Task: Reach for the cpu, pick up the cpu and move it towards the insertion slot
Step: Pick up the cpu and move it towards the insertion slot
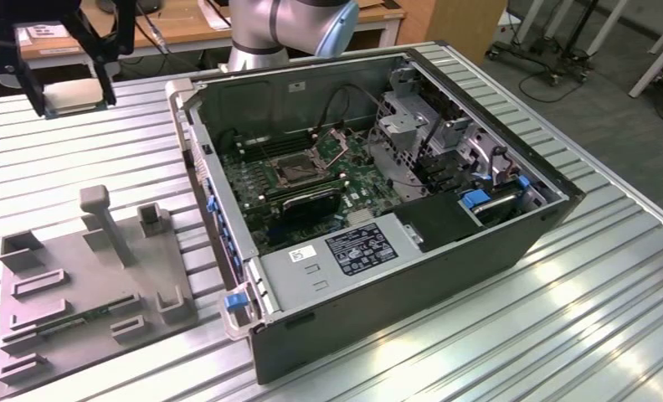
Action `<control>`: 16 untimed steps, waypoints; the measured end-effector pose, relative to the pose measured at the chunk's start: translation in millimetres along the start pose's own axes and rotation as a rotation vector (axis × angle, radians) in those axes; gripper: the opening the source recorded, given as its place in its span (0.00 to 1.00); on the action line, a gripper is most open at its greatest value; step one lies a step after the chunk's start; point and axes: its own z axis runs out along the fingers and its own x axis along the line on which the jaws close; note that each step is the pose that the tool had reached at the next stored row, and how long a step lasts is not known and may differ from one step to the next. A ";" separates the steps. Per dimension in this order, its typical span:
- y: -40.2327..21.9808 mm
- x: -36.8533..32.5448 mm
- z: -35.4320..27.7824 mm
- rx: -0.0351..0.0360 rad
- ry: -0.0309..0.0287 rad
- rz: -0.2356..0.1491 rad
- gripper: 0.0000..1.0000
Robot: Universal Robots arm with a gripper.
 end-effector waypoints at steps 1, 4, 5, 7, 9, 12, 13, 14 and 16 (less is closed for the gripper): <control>0.0 -1.0 0.0 0.0000 0.0000 0.000 0.55; 0.0 -4.0 0.0 0.0000 0.0000 0.000 0.55; -0.1 -4.8 0.0 0.0000 0.0000 0.000 0.55; -0.1 -6.2 0.0 0.0000 0.0000 0.000 0.55; -0.1 -7.5 0.0 0.0000 0.0000 0.000 0.55; -0.1 -9.4 0.0 0.0000 0.0000 0.000 0.55; -0.2 -10.1 0.0 0.0000 0.0000 0.000 0.55; -0.2 -10.7 0.0 0.0000 0.0000 0.000 0.55; -0.2 -11.9 0.0 0.0000 0.0000 0.000 0.55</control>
